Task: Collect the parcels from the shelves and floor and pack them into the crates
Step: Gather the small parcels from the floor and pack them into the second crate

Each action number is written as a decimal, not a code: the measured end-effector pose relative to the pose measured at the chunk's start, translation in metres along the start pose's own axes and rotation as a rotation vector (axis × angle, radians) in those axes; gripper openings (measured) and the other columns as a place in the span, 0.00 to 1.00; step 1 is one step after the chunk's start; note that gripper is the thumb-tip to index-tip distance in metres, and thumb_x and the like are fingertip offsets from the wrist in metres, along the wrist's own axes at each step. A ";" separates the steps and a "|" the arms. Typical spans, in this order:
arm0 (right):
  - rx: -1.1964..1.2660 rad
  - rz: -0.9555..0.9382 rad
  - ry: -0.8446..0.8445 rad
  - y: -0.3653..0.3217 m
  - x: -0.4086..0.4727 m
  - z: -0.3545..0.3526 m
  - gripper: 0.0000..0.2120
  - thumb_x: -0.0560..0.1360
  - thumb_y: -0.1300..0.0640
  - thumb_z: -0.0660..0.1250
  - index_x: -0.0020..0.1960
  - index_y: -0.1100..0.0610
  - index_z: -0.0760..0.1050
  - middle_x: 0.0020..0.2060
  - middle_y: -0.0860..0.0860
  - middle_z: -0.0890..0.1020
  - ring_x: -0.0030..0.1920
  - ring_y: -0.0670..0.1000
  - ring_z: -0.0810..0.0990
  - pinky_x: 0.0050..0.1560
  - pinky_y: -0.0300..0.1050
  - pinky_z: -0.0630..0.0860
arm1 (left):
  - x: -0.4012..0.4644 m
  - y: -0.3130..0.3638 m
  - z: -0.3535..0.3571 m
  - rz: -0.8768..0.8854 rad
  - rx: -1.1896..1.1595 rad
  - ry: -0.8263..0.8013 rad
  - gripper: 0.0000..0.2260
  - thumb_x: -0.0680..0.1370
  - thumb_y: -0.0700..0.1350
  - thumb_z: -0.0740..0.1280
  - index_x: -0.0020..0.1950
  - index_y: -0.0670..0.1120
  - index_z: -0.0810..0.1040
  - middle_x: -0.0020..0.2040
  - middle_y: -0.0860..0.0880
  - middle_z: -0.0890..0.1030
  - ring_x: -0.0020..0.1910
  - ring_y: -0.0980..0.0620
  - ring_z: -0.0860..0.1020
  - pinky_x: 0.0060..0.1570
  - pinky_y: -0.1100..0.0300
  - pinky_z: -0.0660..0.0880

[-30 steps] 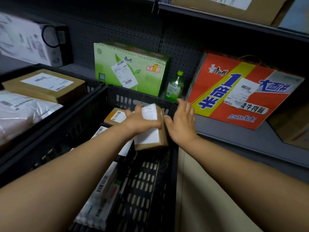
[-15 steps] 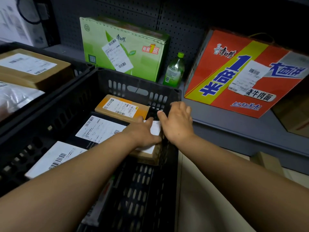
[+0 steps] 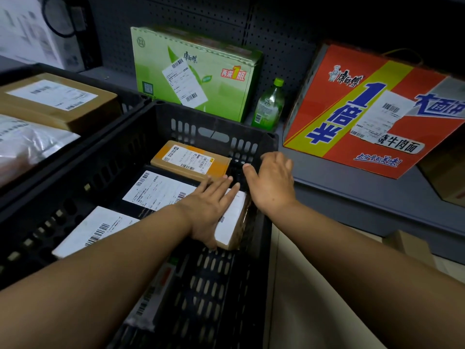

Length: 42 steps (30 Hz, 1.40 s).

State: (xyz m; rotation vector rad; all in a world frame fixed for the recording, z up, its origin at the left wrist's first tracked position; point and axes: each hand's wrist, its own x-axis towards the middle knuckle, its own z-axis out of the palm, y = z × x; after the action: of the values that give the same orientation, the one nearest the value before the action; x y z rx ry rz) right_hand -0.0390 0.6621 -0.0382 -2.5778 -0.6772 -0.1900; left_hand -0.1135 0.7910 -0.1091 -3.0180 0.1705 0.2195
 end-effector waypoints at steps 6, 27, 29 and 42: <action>-0.009 -0.002 0.005 0.000 0.000 0.000 0.22 0.78 0.44 0.58 0.64 0.59 0.68 0.59 0.54 0.70 0.62 0.55 0.64 0.61 0.50 0.65 | -0.002 0.010 0.011 0.093 0.103 -0.006 0.58 0.62 0.70 0.67 0.75 0.46 0.34 0.75 0.38 0.51 0.73 0.37 0.52 0.73 0.43 0.49; 0.004 -0.026 -0.006 0.005 0.003 0.004 0.21 0.78 0.45 0.58 0.63 0.60 0.68 0.60 0.54 0.69 0.62 0.54 0.63 0.60 0.47 0.64 | 0.036 0.043 0.066 -0.109 0.136 -0.256 0.31 0.82 0.46 0.52 0.74 0.36 0.34 0.74 0.33 0.35 0.73 0.35 0.36 0.72 0.44 0.39; 0.010 -0.027 -0.006 0.005 0.003 0.005 0.21 0.78 0.45 0.58 0.63 0.60 0.68 0.60 0.54 0.69 0.62 0.54 0.62 0.59 0.47 0.63 | 0.037 0.045 0.068 -0.150 0.114 -0.265 0.31 0.81 0.43 0.53 0.74 0.37 0.34 0.74 0.33 0.35 0.73 0.36 0.36 0.72 0.45 0.39; 0.051 0.007 0.031 0.005 0.002 0.001 0.19 0.77 0.50 0.60 0.63 0.60 0.68 0.59 0.53 0.70 0.63 0.53 0.64 0.60 0.46 0.65 | 0.035 0.045 0.054 -0.146 0.182 -0.340 0.33 0.82 0.49 0.52 0.73 0.40 0.30 0.75 0.36 0.35 0.75 0.39 0.38 0.74 0.47 0.44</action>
State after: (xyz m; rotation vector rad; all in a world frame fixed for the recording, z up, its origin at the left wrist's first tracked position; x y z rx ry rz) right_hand -0.0345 0.6599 -0.0405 -2.5233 -0.6537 -0.2074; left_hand -0.0922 0.7490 -0.1720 -2.7453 -0.0574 0.6558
